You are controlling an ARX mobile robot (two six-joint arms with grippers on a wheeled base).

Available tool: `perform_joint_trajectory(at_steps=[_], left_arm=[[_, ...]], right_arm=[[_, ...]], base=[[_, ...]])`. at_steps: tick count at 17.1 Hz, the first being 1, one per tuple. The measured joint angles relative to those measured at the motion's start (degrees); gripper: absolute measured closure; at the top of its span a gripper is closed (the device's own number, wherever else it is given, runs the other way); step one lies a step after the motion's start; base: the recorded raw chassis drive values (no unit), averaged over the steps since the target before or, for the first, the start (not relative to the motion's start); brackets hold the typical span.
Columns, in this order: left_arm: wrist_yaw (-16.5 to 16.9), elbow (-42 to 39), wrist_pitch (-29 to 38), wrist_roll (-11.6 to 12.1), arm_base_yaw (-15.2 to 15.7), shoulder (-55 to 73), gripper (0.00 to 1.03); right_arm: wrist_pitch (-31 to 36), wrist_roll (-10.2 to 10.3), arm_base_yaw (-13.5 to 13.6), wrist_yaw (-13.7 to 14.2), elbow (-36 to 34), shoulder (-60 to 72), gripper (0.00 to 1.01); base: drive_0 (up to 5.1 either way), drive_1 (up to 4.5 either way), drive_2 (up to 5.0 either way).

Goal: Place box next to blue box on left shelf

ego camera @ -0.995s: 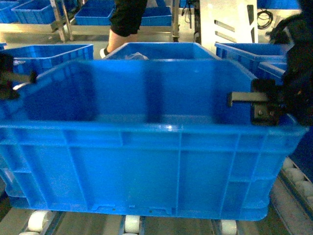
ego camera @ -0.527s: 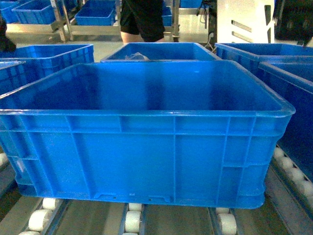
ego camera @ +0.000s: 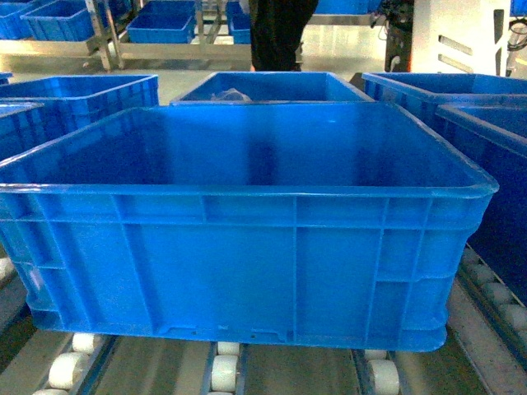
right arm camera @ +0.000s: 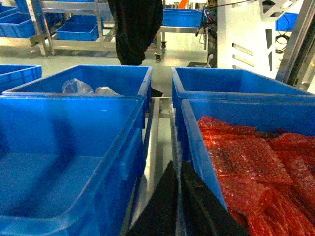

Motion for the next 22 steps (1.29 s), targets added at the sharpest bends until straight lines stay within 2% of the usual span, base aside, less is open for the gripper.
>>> perform_joint_trajectory(at_steps=[1, 2, 4, 9, 10, 11, 12, 13, 14, 15, 22], left_arm=[[0.00, -2.38, 0.04, 0.00, 0.04, -2.86, 0.97], [0.00, -4.28, 0.00, -0.15, 0.04, -4.98, 1.02], [0.00, -6.80, -1.09, -0.17, 0.04, -8.04, 1.02], [0.00, -9.79, -2.89, -0.17, 0.04, -12.87, 1.02], [0.00, -10.69, -4.02, -0.17, 0.04, -14.99, 1.02], [0.00, -11.91, -5.64, -0.17, 0.04, -17.77, 1.02], [0.00, -12.92, -7.26, -0.17, 0.04, -20.24, 1.02], [0.04, -13.66, -8.94, -0.17, 0.04, -22.64, 1.02], [0.04, -14.34, -10.64, -0.17, 0.04, -25.14, 1.02], [0.04, -16.24, -6.86, -0.17, 0.04, -25.18, 1.02], [0.07, -16.76, -23.26, -0.17, 0.04, -41.57, 1.02]], right_arm=[[-0.28, -0.17, -1.31, -1.25, -2.27, -3.10, 0.99], [-1.03, -0.20, -2.16, -2.14, -4.09, -5.44, 1.00], [-2.43, -0.22, -3.28, -3.65, -6.32, -8.66, 1.00], [-4.94, -0.22, -4.72, -4.90, -8.90, -13.79, 1.00], [-6.12, -0.20, -5.62, -5.90, -9.75, -15.96, 1.00], [-8.17, -0.22, -9.38, -9.81, -10.80, -18.95, 1.00], [-9.84, -0.20, -10.27, -9.64, -11.67, -21.51, 1.00], [-11.04, -0.22, -10.16, -10.10, -12.48, -23.76, 1.00], [-8.33, -0.22, -9.92, -10.19, -14.10, -23.87, 1.00], [-11.67, -0.22, -9.90, -10.16, -14.82, -25.46, 1.00], [-26.12, -0.22, -9.90, -10.21, -14.84, -42.16, 1.00]], base=[[0.0, 0.00, 0.0], [0.0, 0.00, 0.0], [0.0, 0.00, 0.0], [0.0, 0.00, 0.0], [0.0, 0.00, 0.0], [0.0, 0.00, 0.0], [0.0, 0.00, 0.0], [0.0, 0.00, 0.0], [0.0, 0.00, 0.0], [0.0, 0.00, 0.0], [0.0, 0.00, 0.0]])
